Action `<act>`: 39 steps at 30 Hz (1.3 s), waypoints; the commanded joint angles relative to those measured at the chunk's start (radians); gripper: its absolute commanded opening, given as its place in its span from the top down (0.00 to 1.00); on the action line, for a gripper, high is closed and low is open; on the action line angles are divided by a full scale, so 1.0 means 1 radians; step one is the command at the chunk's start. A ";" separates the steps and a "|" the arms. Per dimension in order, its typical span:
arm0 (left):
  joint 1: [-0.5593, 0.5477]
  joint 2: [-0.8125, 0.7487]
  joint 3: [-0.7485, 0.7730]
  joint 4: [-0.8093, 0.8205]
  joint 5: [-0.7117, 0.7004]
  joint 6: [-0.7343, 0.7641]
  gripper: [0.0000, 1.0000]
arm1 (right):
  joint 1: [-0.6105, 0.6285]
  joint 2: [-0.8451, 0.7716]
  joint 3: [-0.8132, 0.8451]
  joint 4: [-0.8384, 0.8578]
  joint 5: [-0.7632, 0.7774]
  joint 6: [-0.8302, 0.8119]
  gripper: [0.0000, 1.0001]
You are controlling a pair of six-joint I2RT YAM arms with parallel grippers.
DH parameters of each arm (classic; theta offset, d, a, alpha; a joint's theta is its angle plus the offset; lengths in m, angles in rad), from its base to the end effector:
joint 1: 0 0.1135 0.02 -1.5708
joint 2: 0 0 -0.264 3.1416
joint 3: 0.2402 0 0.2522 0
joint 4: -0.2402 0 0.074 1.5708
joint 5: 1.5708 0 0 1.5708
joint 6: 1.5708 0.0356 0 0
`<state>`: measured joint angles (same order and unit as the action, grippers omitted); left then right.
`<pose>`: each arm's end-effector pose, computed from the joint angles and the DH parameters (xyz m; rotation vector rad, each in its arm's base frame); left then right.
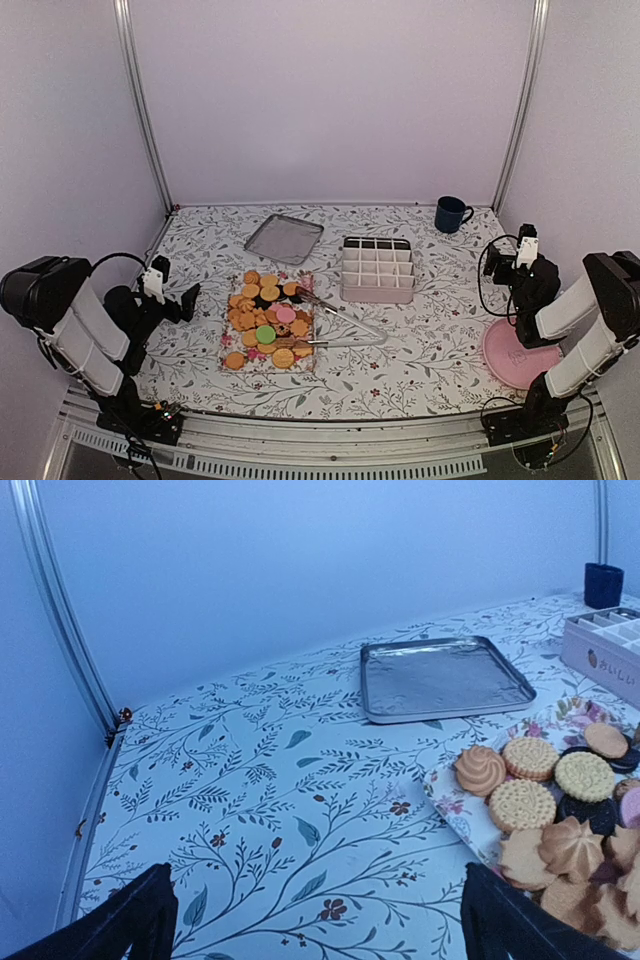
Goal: Pack the cookies
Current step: Pick up the clamp from the plate.
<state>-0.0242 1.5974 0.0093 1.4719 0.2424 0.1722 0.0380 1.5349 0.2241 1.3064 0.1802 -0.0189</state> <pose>0.1903 -0.0132 0.1189 0.3449 1.6488 -0.0932 0.2406 0.0028 0.1555 0.0965 1.5736 -0.1269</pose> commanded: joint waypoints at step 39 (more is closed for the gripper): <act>0.043 -0.418 0.736 -1.399 0.052 0.036 0.01 | 0.710 0.085 0.773 -1.228 -0.226 0.224 0.01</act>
<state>0.0227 1.2480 0.6891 0.4873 0.1722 0.1318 0.6769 1.5452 0.9203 0.1574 0.0170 0.2188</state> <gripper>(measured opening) 0.995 0.989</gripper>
